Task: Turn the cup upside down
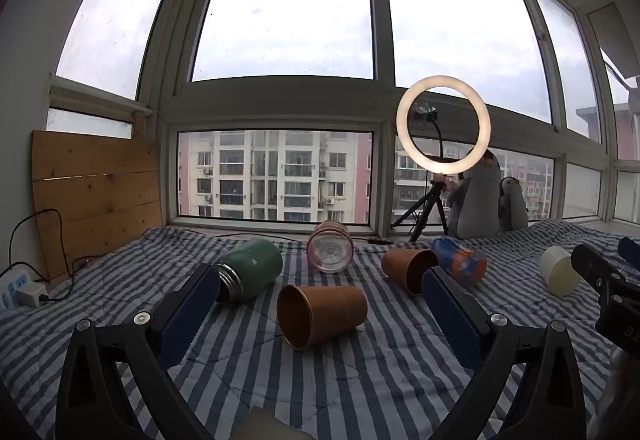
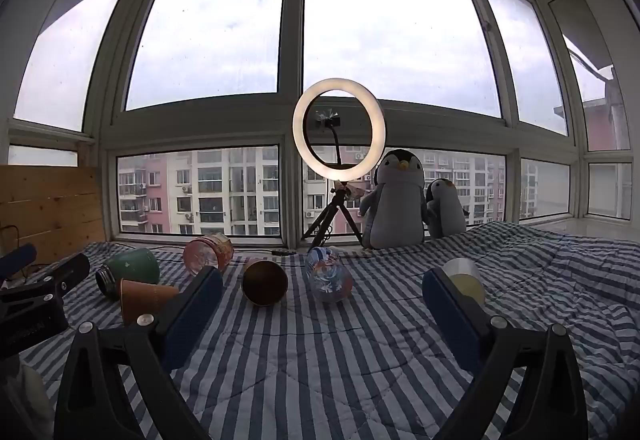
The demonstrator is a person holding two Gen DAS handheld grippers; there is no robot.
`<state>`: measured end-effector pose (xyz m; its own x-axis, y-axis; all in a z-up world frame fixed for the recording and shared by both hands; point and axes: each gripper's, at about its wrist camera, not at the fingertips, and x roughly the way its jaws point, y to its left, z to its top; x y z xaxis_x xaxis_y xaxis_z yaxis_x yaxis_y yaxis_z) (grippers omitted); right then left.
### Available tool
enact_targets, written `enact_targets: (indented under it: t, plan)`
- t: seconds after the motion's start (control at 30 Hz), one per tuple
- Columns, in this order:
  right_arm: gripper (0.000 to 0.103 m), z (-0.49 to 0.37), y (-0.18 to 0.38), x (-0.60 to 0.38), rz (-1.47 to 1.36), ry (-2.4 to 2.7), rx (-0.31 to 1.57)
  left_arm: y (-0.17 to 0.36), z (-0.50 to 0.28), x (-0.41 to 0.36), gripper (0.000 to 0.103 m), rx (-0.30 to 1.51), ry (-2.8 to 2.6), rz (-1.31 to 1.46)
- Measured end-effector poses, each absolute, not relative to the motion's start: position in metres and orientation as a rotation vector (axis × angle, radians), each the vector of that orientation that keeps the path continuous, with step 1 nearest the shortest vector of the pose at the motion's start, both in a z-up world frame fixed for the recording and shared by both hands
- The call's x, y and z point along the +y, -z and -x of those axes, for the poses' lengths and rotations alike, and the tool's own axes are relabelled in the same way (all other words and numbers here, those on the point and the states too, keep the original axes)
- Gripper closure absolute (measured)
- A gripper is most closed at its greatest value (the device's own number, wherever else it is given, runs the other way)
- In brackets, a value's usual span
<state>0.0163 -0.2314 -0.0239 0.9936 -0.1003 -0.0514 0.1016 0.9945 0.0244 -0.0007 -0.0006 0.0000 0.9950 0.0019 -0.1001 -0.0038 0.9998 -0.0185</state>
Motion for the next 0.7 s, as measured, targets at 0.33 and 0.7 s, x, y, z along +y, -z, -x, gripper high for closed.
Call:
enact_targets:
  t: [0.33,0.7]
  plan:
    - [0.004,-0.0156,0.0227,-0.2305,-0.03,0.101,0.032,0.0,0.0002,0.0011,0.0,0.11,-0.004,0.036]
    - [0.004,-0.0144,0.0222,-0.2301,-0.031,0.1,0.035,0.0013,0.0004,-0.0046,0.0,0.112,-0.003,0.036]
